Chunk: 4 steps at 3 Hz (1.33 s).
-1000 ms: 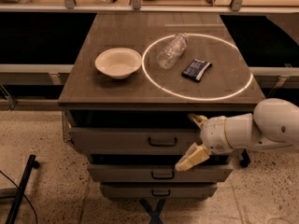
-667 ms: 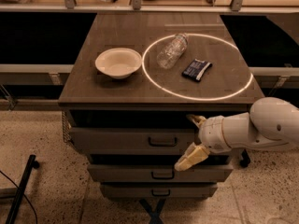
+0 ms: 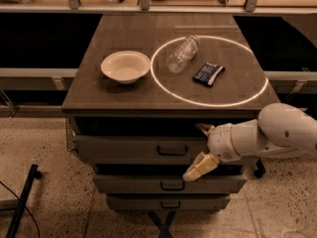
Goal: Open top drawer
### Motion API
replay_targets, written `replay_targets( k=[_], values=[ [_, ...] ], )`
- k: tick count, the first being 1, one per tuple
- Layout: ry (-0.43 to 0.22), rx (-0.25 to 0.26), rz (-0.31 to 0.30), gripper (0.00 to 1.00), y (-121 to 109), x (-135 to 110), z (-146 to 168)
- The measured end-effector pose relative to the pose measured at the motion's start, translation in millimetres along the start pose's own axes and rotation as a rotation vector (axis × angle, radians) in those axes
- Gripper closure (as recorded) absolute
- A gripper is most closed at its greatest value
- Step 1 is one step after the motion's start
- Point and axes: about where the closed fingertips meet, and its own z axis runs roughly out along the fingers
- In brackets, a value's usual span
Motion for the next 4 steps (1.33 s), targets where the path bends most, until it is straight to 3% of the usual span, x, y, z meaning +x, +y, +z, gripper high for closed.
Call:
replay_targets(
  k=[4],
  values=[
    [0.045, -0.045, -0.006, 0.00, 16.7, 23.8, -6.6]
  ],
)
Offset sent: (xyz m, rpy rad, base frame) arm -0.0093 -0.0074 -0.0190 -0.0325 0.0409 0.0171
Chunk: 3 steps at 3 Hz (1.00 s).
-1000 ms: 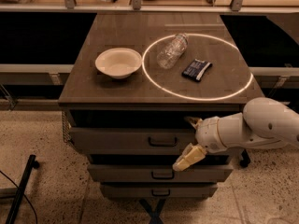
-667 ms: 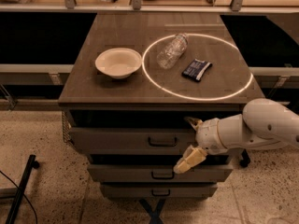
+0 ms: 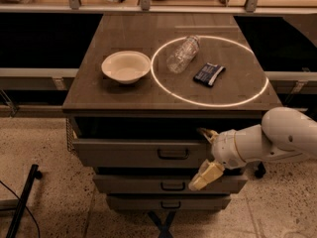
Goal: Open top drawer
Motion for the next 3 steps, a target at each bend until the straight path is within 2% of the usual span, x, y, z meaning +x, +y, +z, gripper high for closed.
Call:
replay_targets(
  k=[3],
  values=[
    [0.000, 0.000, 0.000, 0.00, 0.2, -1.2, -1.7]
  ],
)
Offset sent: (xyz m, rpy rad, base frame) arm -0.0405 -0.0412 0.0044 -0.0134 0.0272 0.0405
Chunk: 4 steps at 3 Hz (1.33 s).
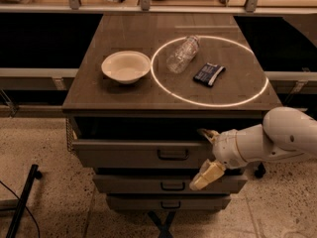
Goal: Open top drawer
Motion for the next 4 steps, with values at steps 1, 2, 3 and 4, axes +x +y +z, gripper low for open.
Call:
replay_targets(
  k=[1, 2, 3, 4],
  values=[
    [0.000, 0.000, 0.000, 0.00, 0.1, 0.0, -0.1],
    [0.000, 0.000, 0.000, 0.00, 0.1, 0.1, -0.1],
    [0.000, 0.000, 0.000, 0.00, 0.1, 0.1, -0.2],
    [0.000, 0.000, 0.000, 0.00, 0.1, 0.1, -0.2]
  ],
)
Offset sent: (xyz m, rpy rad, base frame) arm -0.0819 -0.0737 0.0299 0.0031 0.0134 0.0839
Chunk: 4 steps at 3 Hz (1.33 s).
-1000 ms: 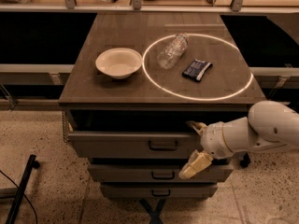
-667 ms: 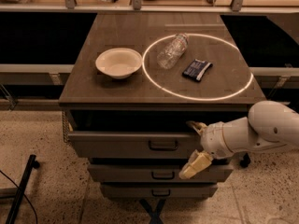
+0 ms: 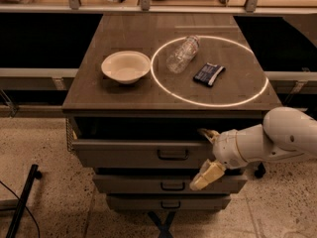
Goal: Open top drawer
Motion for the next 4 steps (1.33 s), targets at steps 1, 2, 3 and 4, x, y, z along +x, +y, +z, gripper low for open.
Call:
replay_targets(
  k=[1, 2, 3, 4],
  values=[
    [0.000, 0.000, 0.000, 0.00, 0.0, 0.0, -0.1],
    [0.000, 0.000, 0.000, 0.00, 0.0, 0.0, -0.1],
    [0.000, 0.000, 0.000, 0.01, 0.0, 0.0, -0.2],
    [0.000, 0.000, 0.000, 0.23, 0.0, -0.1, -0.3]
  ],
)
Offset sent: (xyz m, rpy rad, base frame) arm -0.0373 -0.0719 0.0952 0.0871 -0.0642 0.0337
